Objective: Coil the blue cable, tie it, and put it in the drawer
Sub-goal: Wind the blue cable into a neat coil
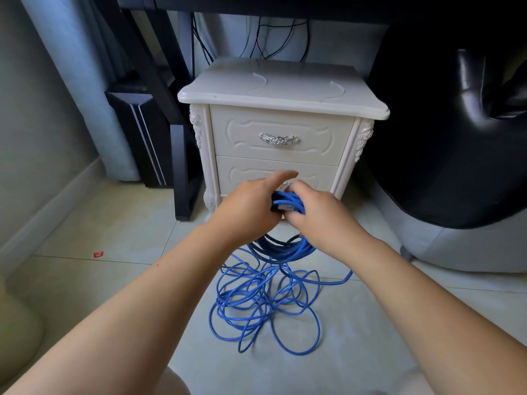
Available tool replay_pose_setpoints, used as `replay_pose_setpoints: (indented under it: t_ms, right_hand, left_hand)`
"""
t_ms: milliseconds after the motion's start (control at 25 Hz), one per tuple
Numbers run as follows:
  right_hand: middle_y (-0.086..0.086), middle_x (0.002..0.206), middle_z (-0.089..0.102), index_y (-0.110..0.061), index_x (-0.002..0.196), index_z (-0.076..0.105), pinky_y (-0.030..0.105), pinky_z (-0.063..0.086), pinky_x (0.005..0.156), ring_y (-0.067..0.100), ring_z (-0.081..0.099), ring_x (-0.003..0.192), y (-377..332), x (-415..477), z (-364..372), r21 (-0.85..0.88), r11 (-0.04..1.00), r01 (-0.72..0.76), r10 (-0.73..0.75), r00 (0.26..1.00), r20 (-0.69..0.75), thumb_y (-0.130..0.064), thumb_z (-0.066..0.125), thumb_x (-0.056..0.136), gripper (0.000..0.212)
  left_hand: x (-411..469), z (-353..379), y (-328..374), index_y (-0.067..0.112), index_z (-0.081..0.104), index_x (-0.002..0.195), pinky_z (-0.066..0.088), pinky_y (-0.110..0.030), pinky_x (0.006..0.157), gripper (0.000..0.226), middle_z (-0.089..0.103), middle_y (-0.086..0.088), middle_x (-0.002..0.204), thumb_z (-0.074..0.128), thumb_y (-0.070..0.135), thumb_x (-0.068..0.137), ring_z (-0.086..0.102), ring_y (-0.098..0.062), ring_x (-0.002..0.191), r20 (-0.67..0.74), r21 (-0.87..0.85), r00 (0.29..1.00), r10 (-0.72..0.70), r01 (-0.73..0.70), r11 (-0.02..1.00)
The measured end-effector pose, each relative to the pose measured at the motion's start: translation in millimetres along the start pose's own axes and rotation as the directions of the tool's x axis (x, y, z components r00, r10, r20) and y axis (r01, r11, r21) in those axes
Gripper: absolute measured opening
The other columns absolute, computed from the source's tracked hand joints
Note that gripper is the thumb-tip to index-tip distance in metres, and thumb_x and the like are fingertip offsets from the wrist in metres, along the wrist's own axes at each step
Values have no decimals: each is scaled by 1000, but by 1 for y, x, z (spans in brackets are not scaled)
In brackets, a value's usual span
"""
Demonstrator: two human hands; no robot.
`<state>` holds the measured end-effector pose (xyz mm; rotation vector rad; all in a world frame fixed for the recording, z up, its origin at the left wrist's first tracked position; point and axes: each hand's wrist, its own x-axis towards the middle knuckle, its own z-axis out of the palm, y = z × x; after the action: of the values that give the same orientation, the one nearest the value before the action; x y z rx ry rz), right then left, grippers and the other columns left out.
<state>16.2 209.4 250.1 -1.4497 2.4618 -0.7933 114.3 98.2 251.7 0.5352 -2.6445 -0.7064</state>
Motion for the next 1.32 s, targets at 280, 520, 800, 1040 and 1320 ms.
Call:
replay_pose_setpoints:
  t_ms: [280, 520, 800, 1040, 1320]
  right_hand:
    - [-4, 85, 69, -30, 96, 53, 39, 59, 71, 19, 71, 75, 0, 1, -7, 309, 931, -194, 203, 979, 3, -29, 70, 73, 29]
    - [-14, 110, 62, -43, 130, 43, 36, 62, 70, 6, 67, 96, 4, -13, -8, 502, 825, -258, 158, 959, 234, -39, 84, 70, 72]
    - [3, 76, 66, -21, 94, 60, 29, 55, 57, 19, 71, 64, 14, -1, -1, 663, 716, -219, 294, 956, -3, -21, 73, 85, 16]
    - [5, 71, 58, -14, 92, 53, 18, 45, 46, 14, 66, 49, 16, 3, -9, 423, 882, -208, 231, 973, -3, -9, 59, 85, 11]
    - [0, 77, 64, -24, 86, 56, 33, 55, 52, 11, 68, 51, 1, -1, 1, 215, 974, -67, 57, 997, 53, -10, 64, 79, 17]
  left_hand:
    - [3, 7, 3, 24, 69, 102, 45, -29, 61, 28, 63, 8, 70, 53, 5, 89, 54, -11, 60, -52, -302, 961, -273, 245, 921]
    - [9, 5, -8, 16, 70, 98, 40, -22, 48, 19, 48, 4, 54, 54, 7, 92, 41, -11, 45, -120, -552, 865, -487, 349, 757]
    - [6, 11, 3, 20, 60, 83, 48, -31, 53, 20, 42, 1, 54, 55, 4, 93, 40, -11, 39, 111, -797, 838, -534, 396, 456]
    - [-3, -3, -5, 19, 62, 113, 50, -17, 55, 31, 69, -2, 82, 72, 8, 85, 66, -8, 68, 239, -682, 911, -336, 404, 610]
    - [-4, 2, -2, 27, 51, 132, 37, -9, 57, 55, 62, 4, 90, 53, 4, 82, 54, -12, 73, 118, -106, 989, -87, 100, 989]
